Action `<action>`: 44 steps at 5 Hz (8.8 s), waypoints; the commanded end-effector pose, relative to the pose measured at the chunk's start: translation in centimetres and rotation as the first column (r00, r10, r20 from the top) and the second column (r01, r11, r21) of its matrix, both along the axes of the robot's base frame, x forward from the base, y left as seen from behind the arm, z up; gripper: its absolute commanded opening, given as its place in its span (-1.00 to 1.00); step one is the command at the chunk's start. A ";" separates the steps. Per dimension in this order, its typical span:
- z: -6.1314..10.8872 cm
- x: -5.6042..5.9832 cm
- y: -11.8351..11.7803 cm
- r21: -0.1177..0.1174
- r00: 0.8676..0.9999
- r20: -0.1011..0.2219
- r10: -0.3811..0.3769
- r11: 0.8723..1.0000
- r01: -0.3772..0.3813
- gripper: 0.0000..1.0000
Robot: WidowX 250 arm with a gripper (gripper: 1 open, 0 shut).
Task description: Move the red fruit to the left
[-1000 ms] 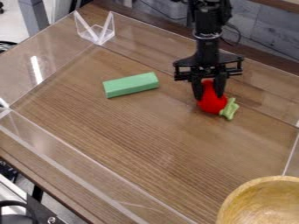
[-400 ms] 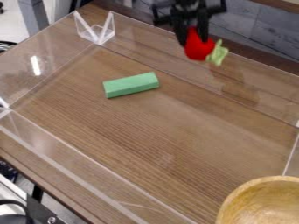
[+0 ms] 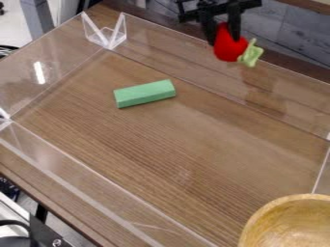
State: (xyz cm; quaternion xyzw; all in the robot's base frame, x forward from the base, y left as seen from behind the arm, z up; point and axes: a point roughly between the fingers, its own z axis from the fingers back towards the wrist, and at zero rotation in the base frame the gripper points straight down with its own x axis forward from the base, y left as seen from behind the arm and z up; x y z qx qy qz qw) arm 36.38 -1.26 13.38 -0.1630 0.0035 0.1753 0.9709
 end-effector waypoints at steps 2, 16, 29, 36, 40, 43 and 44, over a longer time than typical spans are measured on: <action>3.9 -0.9 -2.4 -0.016 0.985 0.066 -0.162 0.986 0.163 -1.00; 6.5 -5.3 6.1 0.078 0.996 -0.009 -0.087 0.993 0.088 -1.00; -9.0 -4.9 18.8 0.220 0.981 -0.161 -0.108 0.965 0.142 1.00; -6.6 -3.8 17.3 0.202 0.927 -0.096 -0.362 0.905 0.375 1.00; -5.2 -4.6 15.0 0.183 0.924 -0.093 -0.371 0.906 0.383 1.00; -4.1 -5.6 15.6 0.168 0.919 -0.100 -0.381 0.904 0.393 1.00; -3.9 -5.9 15.1 0.163 0.924 -0.103 -0.368 0.910 0.380 1.00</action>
